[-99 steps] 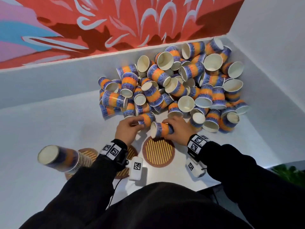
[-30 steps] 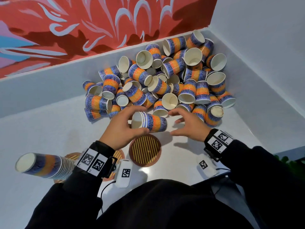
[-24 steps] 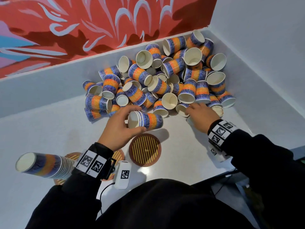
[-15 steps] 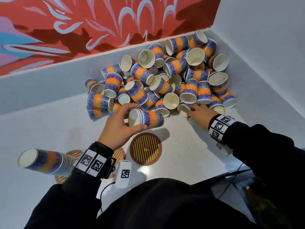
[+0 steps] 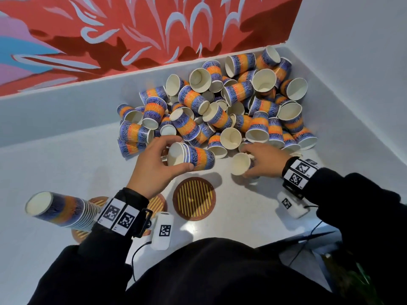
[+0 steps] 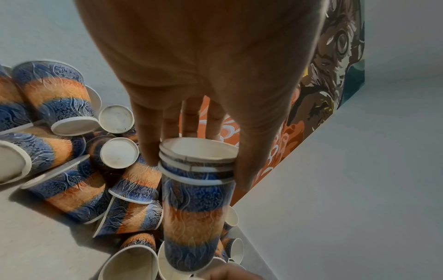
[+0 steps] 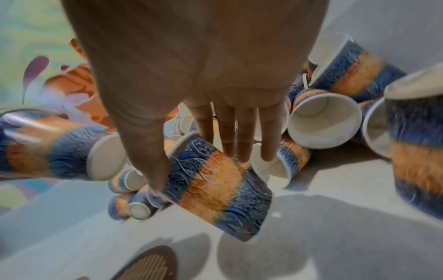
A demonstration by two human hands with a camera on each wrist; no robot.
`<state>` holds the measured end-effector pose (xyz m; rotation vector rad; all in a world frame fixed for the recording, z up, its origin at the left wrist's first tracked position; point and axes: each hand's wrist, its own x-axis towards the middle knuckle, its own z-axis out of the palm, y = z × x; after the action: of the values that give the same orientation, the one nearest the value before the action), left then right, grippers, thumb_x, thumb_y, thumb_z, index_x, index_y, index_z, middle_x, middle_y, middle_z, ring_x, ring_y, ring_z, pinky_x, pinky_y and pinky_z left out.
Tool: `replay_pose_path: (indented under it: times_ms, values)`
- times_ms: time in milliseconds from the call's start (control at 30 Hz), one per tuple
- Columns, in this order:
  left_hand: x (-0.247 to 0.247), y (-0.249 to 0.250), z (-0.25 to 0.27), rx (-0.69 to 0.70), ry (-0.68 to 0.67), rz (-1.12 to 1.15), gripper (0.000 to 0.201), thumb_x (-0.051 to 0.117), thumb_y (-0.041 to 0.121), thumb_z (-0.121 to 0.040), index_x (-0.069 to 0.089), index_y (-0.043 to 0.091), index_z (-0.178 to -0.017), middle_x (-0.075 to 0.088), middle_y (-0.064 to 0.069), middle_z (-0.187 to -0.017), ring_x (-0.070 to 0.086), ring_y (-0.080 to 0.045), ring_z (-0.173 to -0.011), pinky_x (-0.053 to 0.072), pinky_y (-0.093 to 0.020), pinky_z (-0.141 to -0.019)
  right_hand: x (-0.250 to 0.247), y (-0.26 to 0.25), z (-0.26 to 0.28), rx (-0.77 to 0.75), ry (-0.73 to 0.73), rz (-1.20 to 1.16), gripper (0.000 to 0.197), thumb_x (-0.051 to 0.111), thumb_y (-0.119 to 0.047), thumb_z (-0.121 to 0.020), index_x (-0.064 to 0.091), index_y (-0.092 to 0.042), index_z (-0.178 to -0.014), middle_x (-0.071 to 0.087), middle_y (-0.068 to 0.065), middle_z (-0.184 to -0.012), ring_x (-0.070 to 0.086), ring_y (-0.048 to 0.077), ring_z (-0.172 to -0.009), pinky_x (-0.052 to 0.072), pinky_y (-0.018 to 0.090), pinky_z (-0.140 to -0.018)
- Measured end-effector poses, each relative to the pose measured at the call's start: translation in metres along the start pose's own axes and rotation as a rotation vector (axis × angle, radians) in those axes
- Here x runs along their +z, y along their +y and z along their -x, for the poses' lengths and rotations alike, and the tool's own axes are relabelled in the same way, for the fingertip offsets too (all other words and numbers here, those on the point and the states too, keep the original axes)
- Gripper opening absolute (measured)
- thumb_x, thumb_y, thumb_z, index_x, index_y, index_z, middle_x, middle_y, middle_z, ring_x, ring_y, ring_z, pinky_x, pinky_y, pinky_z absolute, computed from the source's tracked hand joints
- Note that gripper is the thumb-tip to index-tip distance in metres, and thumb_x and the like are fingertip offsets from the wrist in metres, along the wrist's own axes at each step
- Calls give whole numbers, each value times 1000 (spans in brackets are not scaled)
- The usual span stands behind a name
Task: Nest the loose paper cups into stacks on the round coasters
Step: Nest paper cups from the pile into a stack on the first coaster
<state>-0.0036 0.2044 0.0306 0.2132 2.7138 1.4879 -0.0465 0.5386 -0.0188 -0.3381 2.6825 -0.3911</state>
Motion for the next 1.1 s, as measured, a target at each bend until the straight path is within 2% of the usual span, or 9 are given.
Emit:
replay_pose_path:
  times_ms: [67,167,367,467,633,700,800,900,1100]
  values:
    - [0,2,1,9,-17,4,64,94,37,-75,60,40,-130,61,8,-134,61,-12,-122,58,-37,-98,6,-11,5,-41,64,-230,66,92,-38,-72,58,-25,-127,66,-7,-119,66,18,-110,50,32,-85]
    - [3,9,4,36,-56,1,66,94,35,-76,61,36,-133,62,9,-134,61,-10,-122,58,-33,-96,20,-29,14,-122,103,-471,69,95,-36,-73,57,-22,-129,67,-8,-124,65,7,-114,50,22,-90]
    - [13,17,8,51,-142,13,66,93,33,-76,61,32,-134,64,20,-129,62,4,-117,60,-33,-95,39,-57,25,-224,111,-648,72,91,-50,-70,50,-28,-125,67,-4,-120,67,8,-114,57,41,-98]
    - [17,19,12,46,-183,57,66,94,38,-75,59,32,-131,64,25,-124,64,4,-115,61,-35,-94,40,-67,27,-272,75,-788,81,91,-42,-71,45,-32,-138,66,5,-127,68,15,-117,57,48,-101]
    - [17,14,15,24,-214,175,48,85,51,-74,62,23,-106,71,9,-122,69,-10,-117,58,-43,-100,42,-77,27,-330,49,-809,77,87,-33,-80,48,-28,-147,66,-2,-133,67,15,-120,55,50,-105]
    - [14,12,16,66,-190,65,30,80,52,-81,73,29,-99,67,14,-131,60,-2,-127,49,-35,-108,43,-81,26,-311,57,-841,79,87,-41,-78,48,-28,-145,66,-2,-133,68,14,-120,56,49,-105]
    - [6,9,18,95,-147,-20,7,80,30,-91,81,26,-96,65,14,-132,56,1,-127,43,-23,-102,44,-87,26,-291,74,-887,84,87,-49,-74,44,-34,-145,64,0,-138,66,15,-125,56,48,-106]
    - [0,5,22,99,-114,-33,7,77,21,-94,83,22,-97,70,11,-120,62,-4,-118,46,-22,-100,44,-93,24,-288,104,-905,87,87,-49,-74,42,-36,-148,63,-2,-140,64,14,-127,55,46,-108]
    - [-15,2,35,104,-77,-4,7,78,24,-93,84,21,-96,76,11,-96,69,-14,-97,54,-31,-86,45,-116,22,-290,101,-876,80,87,-41,-81,47,-27,-149,66,-7,-136,66,7,-123,55,42,-108]
